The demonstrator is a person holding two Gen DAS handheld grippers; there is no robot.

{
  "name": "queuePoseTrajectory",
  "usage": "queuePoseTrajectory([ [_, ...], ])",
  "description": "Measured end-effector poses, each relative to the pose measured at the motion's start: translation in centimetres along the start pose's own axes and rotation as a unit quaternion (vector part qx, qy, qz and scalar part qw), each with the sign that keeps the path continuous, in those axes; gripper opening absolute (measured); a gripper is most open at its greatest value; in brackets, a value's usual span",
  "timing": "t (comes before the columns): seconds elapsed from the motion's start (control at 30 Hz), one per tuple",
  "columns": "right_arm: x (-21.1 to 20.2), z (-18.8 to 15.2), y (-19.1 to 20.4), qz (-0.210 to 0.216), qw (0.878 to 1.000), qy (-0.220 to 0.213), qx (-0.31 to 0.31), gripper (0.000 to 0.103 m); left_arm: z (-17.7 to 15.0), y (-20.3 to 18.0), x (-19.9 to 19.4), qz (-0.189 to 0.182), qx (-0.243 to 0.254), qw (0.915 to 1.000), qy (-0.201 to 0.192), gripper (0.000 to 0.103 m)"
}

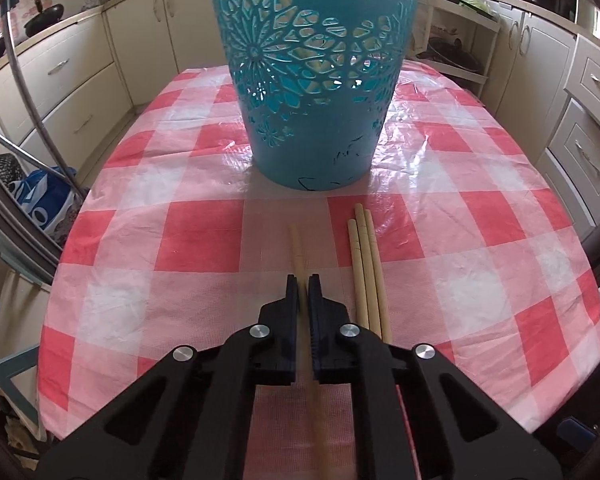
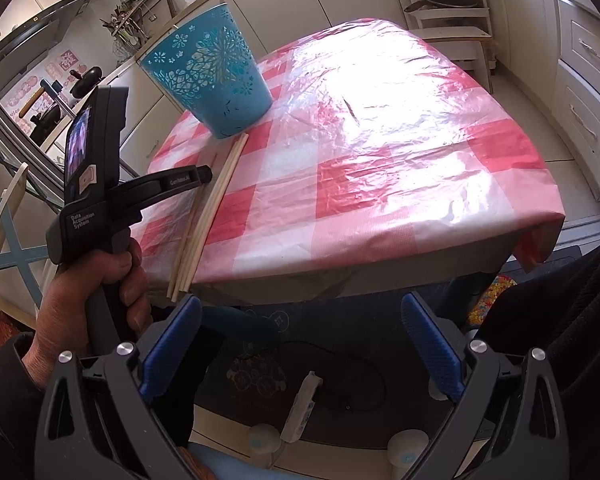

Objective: Organize utensils
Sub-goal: 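Lower the left tool to the chopsticks and grasp one chopstick, then hold the chopstick in the left tool while the right tool returns beside the pile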

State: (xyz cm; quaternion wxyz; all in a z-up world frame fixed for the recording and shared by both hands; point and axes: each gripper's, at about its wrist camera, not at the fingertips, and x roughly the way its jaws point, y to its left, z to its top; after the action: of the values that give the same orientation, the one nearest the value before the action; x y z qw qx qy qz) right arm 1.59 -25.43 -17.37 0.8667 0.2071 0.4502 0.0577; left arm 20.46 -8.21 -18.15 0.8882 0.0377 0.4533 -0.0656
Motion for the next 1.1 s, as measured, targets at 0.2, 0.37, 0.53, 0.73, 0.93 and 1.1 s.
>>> queuePoseTrajectory([
  [0.2, -0.1, 0.0, 0.6, -0.002, 1.000, -0.004, -0.018, 0.096, -0.9, 2.3, -0.7, -0.002, -0.043, 0.9991, -0.004, 0.004],
  [0.37, -0.9, 0.9, 2.2, 0.008, 0.998, -0.024, -0.053, 0.095, -1.4, 4.6, -1.0, -0.014, -0.069, 0.9974, -0.014, 0.004],
  [0.53, 0.1, 5.2, 4.8, -0.009, 0.994, -0.057, -0.091, 0.083, -1.8, 5.2, -1.1, -0.033, -0.084, 0.9957, -0.023, 0.005],
  [0.73, 6.9, 9.5, 5.7, -0.028, 0.996, 0.000, -0.082, 0.046, -2.1, 6.2, -1.1, -0.060, -0.106, 0.9922, -0.024, 0.005],
  [0.93, 10.2, 11.0, 6.7, -0.038, 0.996, 0.012, -0.079, 0.039, -2.2, 6.7, -1.0, -0.078, -0.120, 0.9894, -0.026, 0.005],
  [1.1, 11.2, 11.4, 7.1, -0.041, 0.996, 0.019, -0.074, 0.039, -2.3, 6.9, -0.9, -0.087, -0.125, 0.9881, -0.025, 0.005],
])
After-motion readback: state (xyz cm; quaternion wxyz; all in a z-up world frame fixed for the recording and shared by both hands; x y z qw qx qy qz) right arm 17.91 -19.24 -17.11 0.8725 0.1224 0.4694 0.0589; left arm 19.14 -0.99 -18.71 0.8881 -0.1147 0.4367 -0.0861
